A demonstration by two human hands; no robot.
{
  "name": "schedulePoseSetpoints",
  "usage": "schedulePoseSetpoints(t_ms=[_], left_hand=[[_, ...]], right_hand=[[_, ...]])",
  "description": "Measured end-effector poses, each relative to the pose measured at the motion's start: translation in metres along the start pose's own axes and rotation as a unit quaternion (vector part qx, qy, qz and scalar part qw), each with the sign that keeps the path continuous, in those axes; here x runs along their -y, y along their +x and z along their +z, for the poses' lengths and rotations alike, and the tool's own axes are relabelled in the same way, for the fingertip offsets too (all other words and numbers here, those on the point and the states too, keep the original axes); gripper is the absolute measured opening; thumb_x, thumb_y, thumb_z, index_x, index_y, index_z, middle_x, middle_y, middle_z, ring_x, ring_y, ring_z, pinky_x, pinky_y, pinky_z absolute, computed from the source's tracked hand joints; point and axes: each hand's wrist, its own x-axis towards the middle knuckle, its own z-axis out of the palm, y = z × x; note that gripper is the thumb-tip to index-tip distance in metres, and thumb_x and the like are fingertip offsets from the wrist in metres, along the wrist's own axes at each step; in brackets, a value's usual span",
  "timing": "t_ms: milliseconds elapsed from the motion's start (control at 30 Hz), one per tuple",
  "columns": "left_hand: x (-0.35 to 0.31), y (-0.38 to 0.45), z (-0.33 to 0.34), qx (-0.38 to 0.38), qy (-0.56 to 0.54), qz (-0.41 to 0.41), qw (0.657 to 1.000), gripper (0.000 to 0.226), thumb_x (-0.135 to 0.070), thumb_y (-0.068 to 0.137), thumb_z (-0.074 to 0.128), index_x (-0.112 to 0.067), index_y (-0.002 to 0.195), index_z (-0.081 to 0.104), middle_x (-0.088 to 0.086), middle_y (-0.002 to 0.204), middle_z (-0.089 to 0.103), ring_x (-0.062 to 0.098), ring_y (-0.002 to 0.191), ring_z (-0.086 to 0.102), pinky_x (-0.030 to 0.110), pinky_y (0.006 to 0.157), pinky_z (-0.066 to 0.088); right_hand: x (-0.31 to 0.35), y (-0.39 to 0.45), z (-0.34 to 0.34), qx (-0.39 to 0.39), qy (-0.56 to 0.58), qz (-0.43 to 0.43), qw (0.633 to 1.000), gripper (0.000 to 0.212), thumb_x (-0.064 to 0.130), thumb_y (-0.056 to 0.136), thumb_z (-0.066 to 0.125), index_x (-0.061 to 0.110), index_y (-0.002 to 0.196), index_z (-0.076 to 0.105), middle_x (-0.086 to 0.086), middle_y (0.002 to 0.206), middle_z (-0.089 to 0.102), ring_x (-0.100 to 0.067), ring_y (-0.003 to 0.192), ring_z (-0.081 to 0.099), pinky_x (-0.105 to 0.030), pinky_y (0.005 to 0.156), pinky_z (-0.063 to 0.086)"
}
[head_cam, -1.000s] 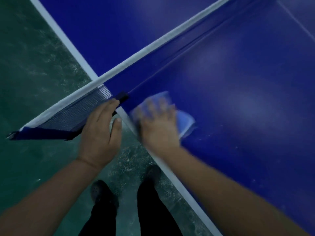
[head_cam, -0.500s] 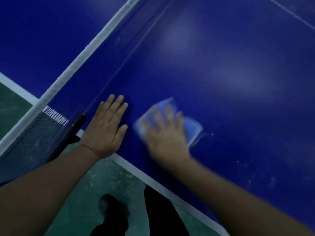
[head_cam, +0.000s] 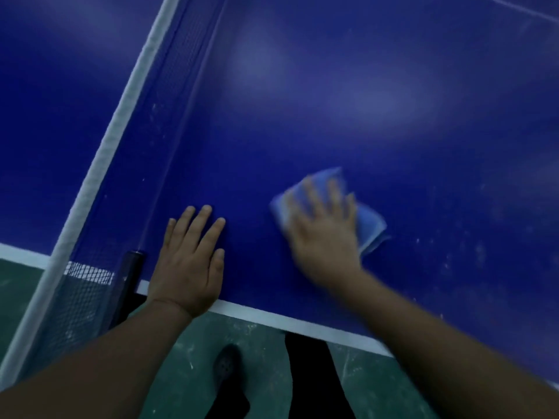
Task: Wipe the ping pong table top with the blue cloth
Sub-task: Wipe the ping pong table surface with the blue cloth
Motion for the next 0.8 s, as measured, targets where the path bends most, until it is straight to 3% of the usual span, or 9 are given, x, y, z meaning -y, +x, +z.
schedulePoseSetpoints(t_ms=[67, 133, 267, 333, 467, 533, 600, 733, 800], left_hand=[[0.001, -0.001, 0.0, 0.004, -0.005, -0.002, 1.0, 0.058, -0.036, 0.098, 0.028, -0.008, 0.144, 0.047, 0.014, 0.157, 0.034, 0.033, 0.148, 0.02, 0.044, 0.123, 0.002], [0.003, -0.001, 0.003, 0.003, -0.007, 0.001, 1.0, 0.059, -0.038, 0.098, 0.026, -0.009, 0.145, 0.046, 0.013, 0.158, 0.032, 0.032, 0.149, 0.019, 0.046, 0.123, 0.003], [0.005, -0.003, 0.004, -0.022, -0.015, 0.025, 0.999, 0.058, -0.04, 0.098, 0.029, -0.015, 0.15, 0.038, 0.011, 0.162, 0.023, 0.031, 0.151, 0.01, 0.043, 0.123, -0.004], [0.008, -0.006, 0.005, -0.024, -0.014, 0.058, 0.998, 0.059, -0.042, 0.097, 0.033, -0.018, 0.151, 0.036, 0.01, 0.163, 0.02, 0.032, 0.152, 0.008, 0.044, 0.123, -0.005], [0.009, -0.005, 0.007, -0.016, 0.001, 0.089, 0.996, 0.059, -0.043, 0.096, 0.033, -0.016, 0.146, 0.046, 0.011, 0.158, 0.033, 0.035, 0.149, 0.018, 0.051, 0.122, 0.003], [0.009, -0.005, 0.008, -0.013, 0.004, 0.087, 0.996, 0.058, -0.044, 0.097, 0.032, -0.014, 0.143, 0.05, 0.012, 0.155, 0.039, 0.035, 0.147, 0.022, 0.052, 0.122, 0.005], [0.008, -0.005, 0.009, -0.012, 0.004, 0.082, 0.997, 0.057, -0.044, 0.097, 0.032, -0.014, 0.142, 0.053, 0.012, 0.154, 0.041, 0.035, 0.147, 0.024, 0.052, 0.122, 0.006], [0.004, -0.004, 0.008, -0.01, 0.003, 0.081, 0.997, 0.057, -0.042, 0.097, 0.031, -0.012, 0.14, 0.054, 0.014, 0.153, 0.042, 0.037, 0.146, 0.025, 0.055, 0.121, 0.008], [0.002, -0.004, 0.006, -0.008, 0.0, 0.077, 0.997, 0.058, -0.042, 0.097, 0.03, -0.012, 0.141, 0.054, 0.014, 0.153, 0.041, 0.037, 0.146, 0.025, 0.055, 0.122, 0.008]], right_hand=[[0.024, -0.059, 0.003, 0.052, -0.007, -0.142, 0.989, 0.05, 0.051, 0.104, 0.027, 0.038, 0.152, 0.034, -0.002, 0.165, 0.023, -0.039, 0.151, 0.013, -0.065, 0.117, 0.011], [-0.007, -0.064, -0.003, 0.052, -0.036, -0.152, 0.986, 0.051, 0.051, 0.102, 0.032, 0.036, 0.15, 0.04, -0.005, 0.162, 0.029, -0.042, 0.149, 0.021, -0.068, 0.115, 0.016], [-0.064, -0.026, -0.023, -0.028, 0.015, 0.293, 0.956, 0.053, 0.048, 0.102, 0.025, 0.038, 0.154, 0.033, -0.001, 0.166, 0.02, -0.039, 0.151, 0.012, -0.065, 0.118, 0.01], [-0.024, -0.017, -0.017, -0.047, 0.03, 0.378, 0.924, 0.056, 0.046, 0.1, 0.023, 0.038, 0.155, 0.029, -0.002, 0.167, 0.016, -0.039, 0.151, 0.009, -0.064, 0.118, 0.005], [0.079, -0.041, 0.018, -0.025, 0.01, 0.089, 0.996, 0.05, 0.046, 0.101, 0.033, 0.037, 0.15, 0.038, -0.002, 0.161, 0.032, -0.039, 0.15, 0.019, -0.059, 0.118, 0.005], [0.048, -0.066, 0.01, -0.01, -0.01, 0.091, 0.996, 0.049, 0.042, 0.101, 0.036, 0.034, 0.149, 0.039, -0.005, 0.16, 0.034, -0.043, 0.148, 0.023, -0.065, 0.115, 0.012], [-0.021, -0.101, -0.004, -0.02, -0.047, 0.244, 0.968, 0.054, 0.036, 0.098, 0.038, 0.028, 0.151, 0.038, -0.012, 0.161, 0.031, -0.051, 0.144, 0.025, -0.073, 0.111, 0.018], [-0.072, -0.147, -0.029, -0.053, 0.04, 0.592, 0.803, 0.06, 0.053, 0.101, 0.011, 0.037, 0.158, 0.017, -0.002, 0.168, 0.008, -0.039, 0.152, 0.002, -0.065, 0.118, 0.003], [-0.018, -0.125, -0.011, -0.044, 0.006, 0.533, 0.845, 0.061, 0.048, 0.099, 0.012, 0.035, 0.158, 0.02, -0.005, 0.168, 0.01, -0.041, 0.151, 0.005, -0.063, 0.118, 0.004]])
